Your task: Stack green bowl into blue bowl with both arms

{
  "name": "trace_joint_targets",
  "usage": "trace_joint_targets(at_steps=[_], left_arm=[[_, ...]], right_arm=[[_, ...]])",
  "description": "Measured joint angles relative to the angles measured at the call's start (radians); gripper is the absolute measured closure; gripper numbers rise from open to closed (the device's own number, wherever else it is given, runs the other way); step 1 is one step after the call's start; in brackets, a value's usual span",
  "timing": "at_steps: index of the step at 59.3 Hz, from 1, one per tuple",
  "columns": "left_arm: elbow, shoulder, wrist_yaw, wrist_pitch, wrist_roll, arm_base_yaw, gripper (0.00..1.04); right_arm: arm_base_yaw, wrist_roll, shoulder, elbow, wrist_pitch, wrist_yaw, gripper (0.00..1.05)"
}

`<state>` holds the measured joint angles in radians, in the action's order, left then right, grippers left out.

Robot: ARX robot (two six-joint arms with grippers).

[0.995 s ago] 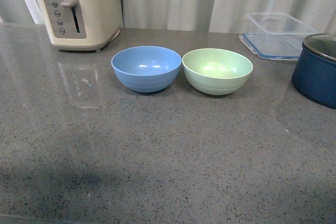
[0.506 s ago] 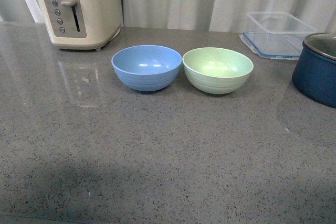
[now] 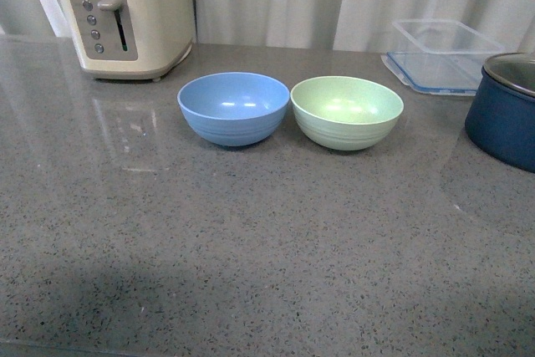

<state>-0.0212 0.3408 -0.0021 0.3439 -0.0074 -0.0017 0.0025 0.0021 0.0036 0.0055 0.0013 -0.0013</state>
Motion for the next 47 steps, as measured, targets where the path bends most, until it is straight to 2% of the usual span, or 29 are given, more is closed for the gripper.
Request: trace_joint_targets(at_steps=[34,40,47], left_arm=[[0.0,-0.173,0.0,-0.172,0.0,0.0,1.01],[0.0,-0.298,0.0,-0.33,0.0,0.0,1.01],[0.0,-0.336,0.0,-0.34,0.0,0.0,1.01]], right_arm=[[0.0,0.0,0.0,0.0,0.0,0.0,0.1],[0.0,0.0,0.0,0.0,0.0,0.0,0.1],[0.0,0.0,0.0,0.0,0.0,0.0,0.1]])
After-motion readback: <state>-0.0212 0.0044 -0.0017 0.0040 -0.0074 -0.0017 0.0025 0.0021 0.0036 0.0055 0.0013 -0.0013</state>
